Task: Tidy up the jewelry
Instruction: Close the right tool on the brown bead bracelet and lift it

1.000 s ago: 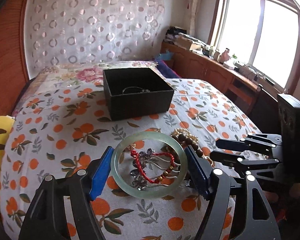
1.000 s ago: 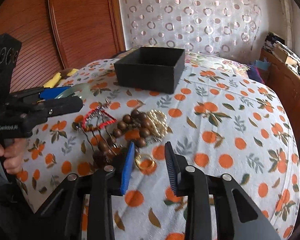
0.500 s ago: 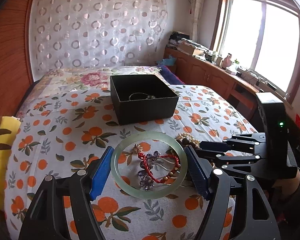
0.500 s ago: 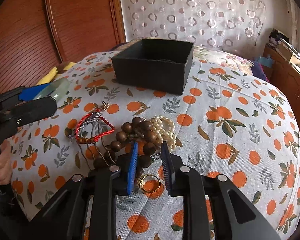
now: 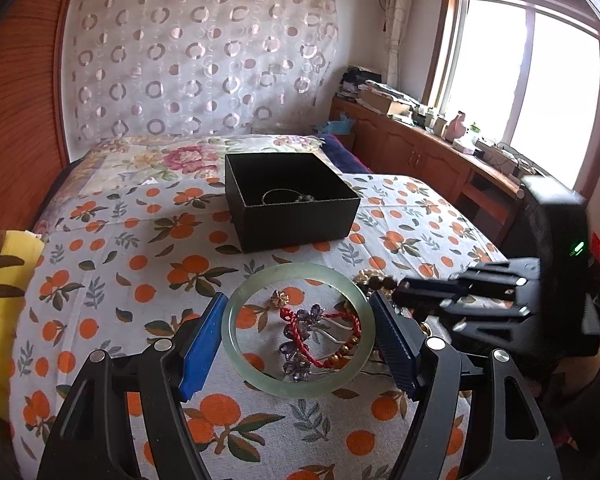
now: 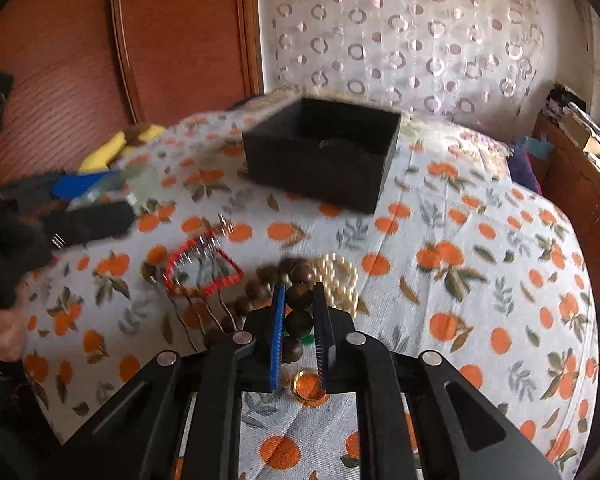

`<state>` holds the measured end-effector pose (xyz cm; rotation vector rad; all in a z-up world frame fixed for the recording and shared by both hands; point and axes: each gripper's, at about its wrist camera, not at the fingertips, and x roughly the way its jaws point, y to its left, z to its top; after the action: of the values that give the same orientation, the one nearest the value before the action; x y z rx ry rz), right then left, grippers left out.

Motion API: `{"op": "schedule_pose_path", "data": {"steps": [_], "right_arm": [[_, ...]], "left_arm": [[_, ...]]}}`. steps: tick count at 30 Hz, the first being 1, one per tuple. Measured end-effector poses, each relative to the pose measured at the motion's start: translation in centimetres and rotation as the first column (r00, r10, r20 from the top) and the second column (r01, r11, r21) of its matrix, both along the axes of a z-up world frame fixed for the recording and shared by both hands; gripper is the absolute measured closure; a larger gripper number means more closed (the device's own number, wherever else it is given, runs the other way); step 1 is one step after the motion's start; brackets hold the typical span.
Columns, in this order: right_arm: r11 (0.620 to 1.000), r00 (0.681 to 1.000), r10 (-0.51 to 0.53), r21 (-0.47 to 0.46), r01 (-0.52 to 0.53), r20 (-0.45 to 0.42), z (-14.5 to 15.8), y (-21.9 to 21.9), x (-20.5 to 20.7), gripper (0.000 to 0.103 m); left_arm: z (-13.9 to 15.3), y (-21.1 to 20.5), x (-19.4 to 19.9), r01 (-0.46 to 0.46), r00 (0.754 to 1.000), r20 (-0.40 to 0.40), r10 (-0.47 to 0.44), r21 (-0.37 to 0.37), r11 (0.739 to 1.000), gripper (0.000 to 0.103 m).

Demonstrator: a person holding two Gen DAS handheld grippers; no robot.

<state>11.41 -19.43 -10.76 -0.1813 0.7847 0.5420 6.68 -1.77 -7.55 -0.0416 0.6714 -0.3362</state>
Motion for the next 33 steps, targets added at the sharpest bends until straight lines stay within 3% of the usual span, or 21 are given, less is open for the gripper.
{"op": "schedule_pose_path", "data": {"steps": [8,20,33], "right_arm": [[0.999,0.996,0.007,0.046,-0.011,0.094,4.4,-0.8,-0.5,0.088],[0.996,0.984,0.003,0.082,-0.018,0.177,8.2,-1.7,-0.7,0.088],[0.998,0.988,-0.016,0.06,0.007,0.153,7.6,-2.1,-0.1,0.088]], "left_arm": [[0.7,0.4,0.1,-0.003,1.0,0.012,0.003,0.001,1.0,0.034],[1.0,0.1,0.4,-0.014,1.0,0.02,0.014,0.008,1.0,0.034],[-0.4,-0.3,1.6,0.004,1.0,-0.023,-0.004,0.009,1.0,0.034]]}}
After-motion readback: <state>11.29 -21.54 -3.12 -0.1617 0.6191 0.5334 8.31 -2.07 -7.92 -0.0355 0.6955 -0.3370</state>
